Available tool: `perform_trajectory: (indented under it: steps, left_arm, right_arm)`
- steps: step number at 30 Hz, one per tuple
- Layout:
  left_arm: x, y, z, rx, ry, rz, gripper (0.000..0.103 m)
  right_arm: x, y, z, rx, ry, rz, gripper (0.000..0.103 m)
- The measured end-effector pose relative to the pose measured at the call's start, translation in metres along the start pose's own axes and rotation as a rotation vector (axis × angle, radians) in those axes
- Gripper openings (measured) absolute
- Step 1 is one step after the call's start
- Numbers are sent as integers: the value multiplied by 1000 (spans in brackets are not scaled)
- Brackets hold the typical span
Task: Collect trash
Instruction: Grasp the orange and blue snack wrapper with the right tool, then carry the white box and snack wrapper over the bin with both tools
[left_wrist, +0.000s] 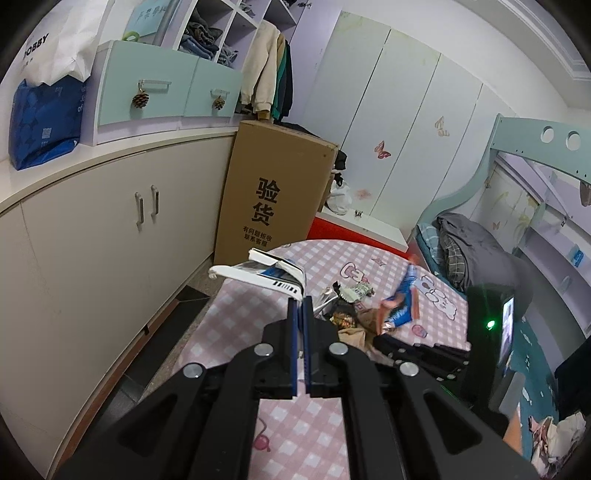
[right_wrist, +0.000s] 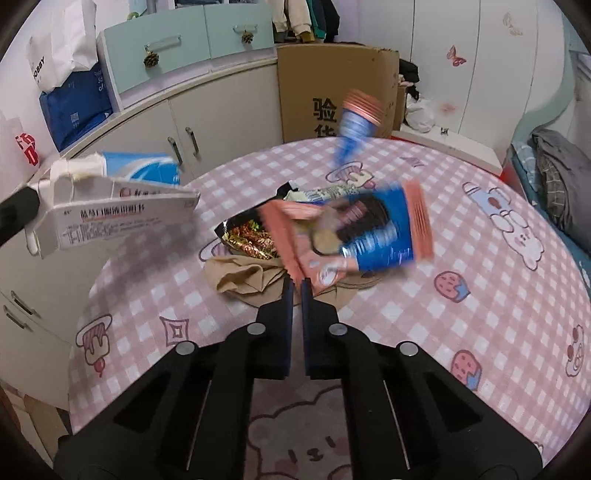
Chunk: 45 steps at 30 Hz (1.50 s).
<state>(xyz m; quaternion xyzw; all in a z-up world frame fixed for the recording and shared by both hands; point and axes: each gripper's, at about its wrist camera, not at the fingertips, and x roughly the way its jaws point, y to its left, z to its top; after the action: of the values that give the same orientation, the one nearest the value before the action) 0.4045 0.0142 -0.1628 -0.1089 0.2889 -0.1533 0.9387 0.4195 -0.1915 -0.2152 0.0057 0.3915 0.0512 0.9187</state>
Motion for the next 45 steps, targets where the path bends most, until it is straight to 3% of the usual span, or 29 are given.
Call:
perform_trajectory:
  steps: [10, 12, 13, 14, 15, 16, 21, 22, 23, 28, 34, 37, 45]
  left_arm:
    - [-7, 3, -6, 8, -2, 40, 2]
    - [-5, 4, -7, 3, 2, 46, 2]
    - [-4, 4, -8, -1, 6, 46, 2]
    - [-3, 4, -8, -3, 7, 45, 2]
    - [-1, 4, -9, -2, 9, 46, 2]
    - [0, 4, -9, 0, 10, 47, 2]
    - [8, 7, -11, 5, 23, 40, 2]
    - [9, 7, -12, 7, 24, 39, 2]
    - [11, 8, -12, 8, 25, 37, 2]
    - [13, 9, -12, 5, 32, 25, 2]
    - [-3, 12, -10, 2, 12, 14, 2]
    - [-21, 18, -9, -10, -5, 18, 2]
    - [-93, 70, -22, -81, -26, 121, 2]
  right_arm:
    - [-14, -14, -2, 59, -18, 10, 4]
    - [-17, -11, 0, 36, -43, -21, 7]
    - [-16, -7, 2, 14, -49, -40, 17]
    - [-15, -4, 3, 5, -55, -51, 41]
    - [-15, -2, 4, 4, -70, -55, 52]
    - [-14, -1, 6, 3, -85, -64, 55]
    - [10, 5, 19, -25, -62, -94, 54]
    - [14, 5, 20, -32, -57, -106, 49]
    - [20, 5, 21, -31, -31, -108, 37]
    - [23, 0, 21, -28, -14, -130, 10]
    - [-24, -5, 19, 7, -125, -137, 4]
    - [-58, 5, 19, 8, -184, -86, 4]
    - [-115, 92, 9, -58, -216, 213, 4]
